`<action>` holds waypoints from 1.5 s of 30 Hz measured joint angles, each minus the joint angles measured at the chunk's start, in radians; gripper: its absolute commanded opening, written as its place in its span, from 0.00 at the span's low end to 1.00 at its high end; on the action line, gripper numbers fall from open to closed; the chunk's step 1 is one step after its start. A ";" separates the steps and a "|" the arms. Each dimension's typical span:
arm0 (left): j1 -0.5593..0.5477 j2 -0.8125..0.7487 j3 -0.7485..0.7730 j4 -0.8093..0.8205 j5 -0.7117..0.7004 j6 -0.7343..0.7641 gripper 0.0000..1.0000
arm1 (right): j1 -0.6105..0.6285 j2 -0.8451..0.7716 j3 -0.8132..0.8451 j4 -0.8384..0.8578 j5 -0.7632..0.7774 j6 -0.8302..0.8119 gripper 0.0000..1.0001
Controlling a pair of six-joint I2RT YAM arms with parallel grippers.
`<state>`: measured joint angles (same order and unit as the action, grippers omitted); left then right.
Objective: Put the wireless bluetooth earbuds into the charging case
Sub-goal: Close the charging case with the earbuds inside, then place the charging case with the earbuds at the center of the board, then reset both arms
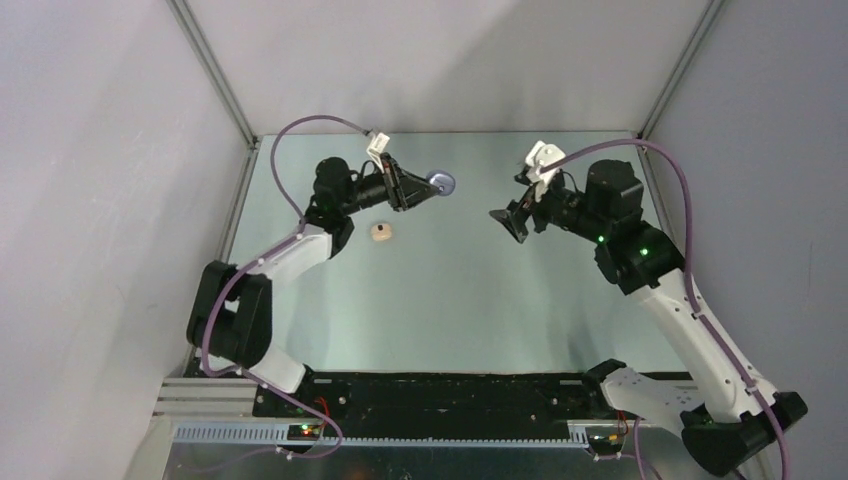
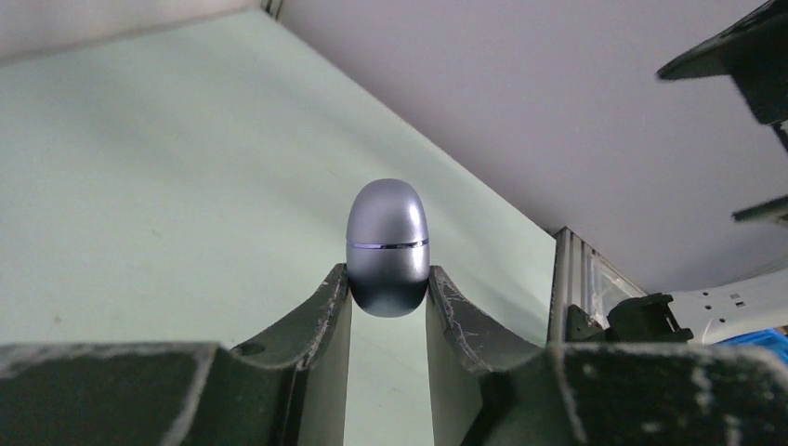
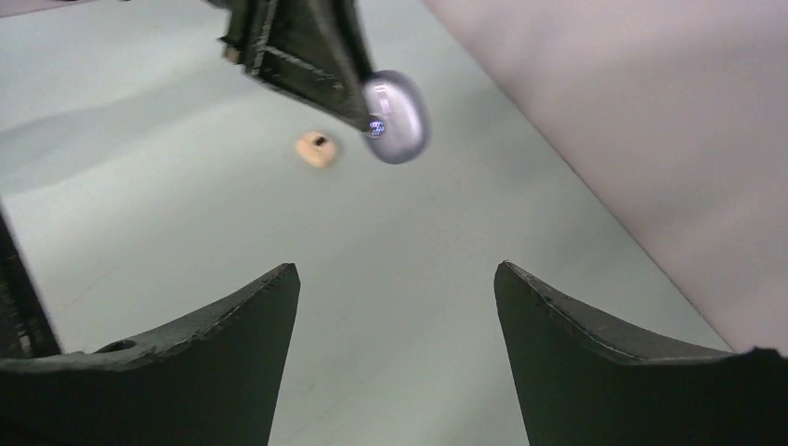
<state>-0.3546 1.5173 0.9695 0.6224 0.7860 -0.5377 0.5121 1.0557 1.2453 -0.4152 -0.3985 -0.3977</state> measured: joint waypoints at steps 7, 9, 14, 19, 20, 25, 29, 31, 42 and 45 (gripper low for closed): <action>-0.013 0.168 0.000 -0.014 0.006 -0.039 0.00 | -0.145 0.014 -0.074 -0.055 -0.042 0.058 0.85; -0.018 0.223 0.006 -0.050 -0.001 -0.043 0.00 | -0.172 0.025 -0.113 -0.090 -0.068 0.084 0.86; -0.024 0.351 0.047 -0.174 -0.069 -0.074 0.01 | -0.209 0.010 -0.144 -0.197 -0.088 0.108 0.89; -0.032 0.406 0.087 -0.357 -0.221 -0.096 0.23 | -0.234 -0.075 -0.144 -0.258 -0.053 0.113 0.99; -0.034 0.406 0.093 -0.394 -0.254 -0.099 0.36 | -0.238 -0.089 -0.143 -0.266 -0.045 0.115 0.99; -0.038 0.396 0.129 -0.546 -0.387 -0.077 0.96 | -0.254 -0.077 -0.129 -0.291 -0.012 0.128 0.99; -0.035 0.314 0.142 -0.707 -0.467 0.003 1.00 | -0.265 -0.011 -0.071 -0.344 -0.002 0.135 0.99; -0.028 0.218 0.165 -0.818 -0.502 0.077 1.00 | -0.274 0.042 0.005 -0.392 0.042 0.148 0.99; 0.029 -0.382 0.238 -0.699 -0.786 0.409 1.00 | -0.300 0.182 0.195 -0.310 0.338 0.351 0.99; 0.063 -0.391 0.286 -0.732 -0.844 0.446 1.00 | -0.300 0.209 0.218 -0.227 0.363 0.397 1.00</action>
<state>-0.2920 1.1267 1.2556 -0.1101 -0.0582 -0.0917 0.2119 1.2652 1.4635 -0.6418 -0.0353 -0.0006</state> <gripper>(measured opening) 0.996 0.993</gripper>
